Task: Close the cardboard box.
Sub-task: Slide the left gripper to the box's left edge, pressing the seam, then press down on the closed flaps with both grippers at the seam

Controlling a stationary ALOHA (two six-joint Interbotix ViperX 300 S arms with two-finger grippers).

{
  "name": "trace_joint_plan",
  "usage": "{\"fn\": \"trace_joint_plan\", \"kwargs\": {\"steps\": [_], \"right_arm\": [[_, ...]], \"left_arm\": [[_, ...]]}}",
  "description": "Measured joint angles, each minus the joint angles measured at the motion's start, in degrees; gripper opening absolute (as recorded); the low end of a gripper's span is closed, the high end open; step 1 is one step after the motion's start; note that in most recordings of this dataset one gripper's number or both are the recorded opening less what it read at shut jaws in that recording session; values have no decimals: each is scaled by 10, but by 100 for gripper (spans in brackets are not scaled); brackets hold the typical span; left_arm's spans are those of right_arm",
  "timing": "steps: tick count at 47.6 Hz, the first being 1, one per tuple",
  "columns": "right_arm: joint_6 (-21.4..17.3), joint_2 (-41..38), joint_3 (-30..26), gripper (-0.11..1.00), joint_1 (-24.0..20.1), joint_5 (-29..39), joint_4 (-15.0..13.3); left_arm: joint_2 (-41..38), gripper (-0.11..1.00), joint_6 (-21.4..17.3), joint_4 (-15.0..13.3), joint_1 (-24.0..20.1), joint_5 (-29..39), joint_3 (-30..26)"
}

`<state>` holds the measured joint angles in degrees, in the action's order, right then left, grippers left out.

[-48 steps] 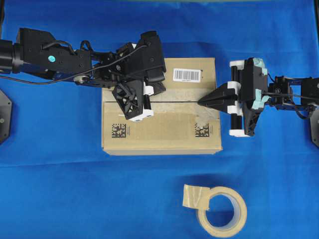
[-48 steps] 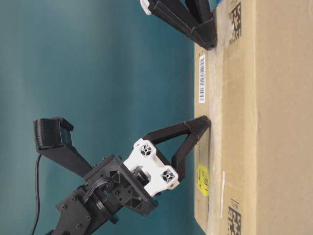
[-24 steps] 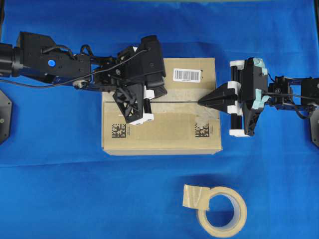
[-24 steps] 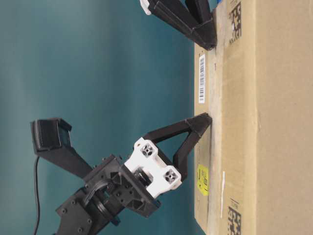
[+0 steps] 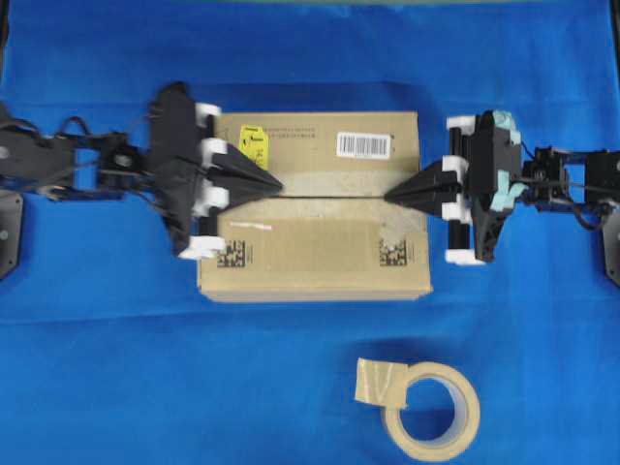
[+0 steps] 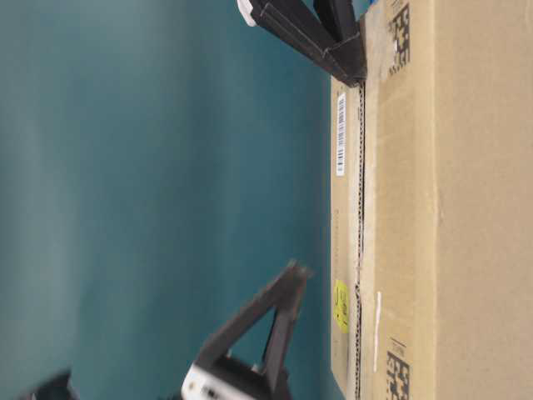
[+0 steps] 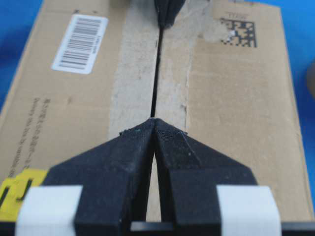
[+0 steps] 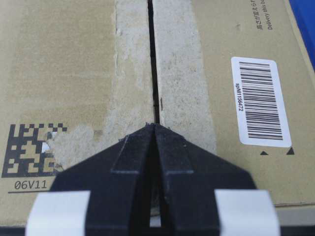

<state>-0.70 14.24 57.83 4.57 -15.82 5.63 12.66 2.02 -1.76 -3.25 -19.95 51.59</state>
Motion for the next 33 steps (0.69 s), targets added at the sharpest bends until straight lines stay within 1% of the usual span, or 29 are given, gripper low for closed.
{"fn": "trace_joint_plan", "kwargs": {"steps": [8, 21, 26, 33], "right_arm": [[0, 0, 0, 0, 0, -5, 0], [-2, 0, 0, 0, 0, -6, 0], [-2, 1, 1, 0, 0, -7, 0], [-3, 1, 0, 0, 0, -7, 0]], "left_arm": [[34, 0, -5, -1, 1, -47, 53], [38, 0, -11, -1, 1, -142, 122], [34, 0, -11, -1, 1, -158, 133], [23, 0, -11, -1, 1, -163, 139]]}}
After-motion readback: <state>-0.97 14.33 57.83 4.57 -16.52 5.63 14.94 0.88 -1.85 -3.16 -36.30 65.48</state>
